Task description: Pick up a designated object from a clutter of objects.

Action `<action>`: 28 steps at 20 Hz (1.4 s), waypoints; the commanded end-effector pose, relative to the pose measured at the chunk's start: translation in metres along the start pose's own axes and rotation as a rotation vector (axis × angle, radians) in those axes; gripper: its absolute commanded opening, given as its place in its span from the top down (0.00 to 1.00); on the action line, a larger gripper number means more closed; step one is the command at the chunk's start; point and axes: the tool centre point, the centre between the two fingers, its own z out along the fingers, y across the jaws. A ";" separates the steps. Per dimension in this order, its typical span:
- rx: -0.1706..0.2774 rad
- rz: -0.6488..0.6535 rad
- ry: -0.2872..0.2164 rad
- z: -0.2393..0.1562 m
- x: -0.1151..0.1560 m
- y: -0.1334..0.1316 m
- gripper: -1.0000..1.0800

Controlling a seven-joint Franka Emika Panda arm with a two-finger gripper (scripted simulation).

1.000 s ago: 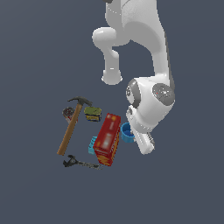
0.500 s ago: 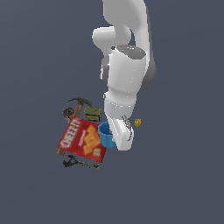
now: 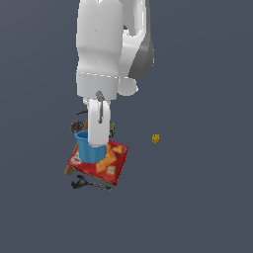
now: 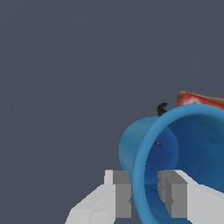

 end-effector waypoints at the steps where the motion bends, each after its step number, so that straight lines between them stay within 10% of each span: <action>1: 0.053 0.005 0.016 -0.017 0.022 -0.006 1.00; 28: 0.358 0.046 0.081 -0.118 0.150 -0.015 1.00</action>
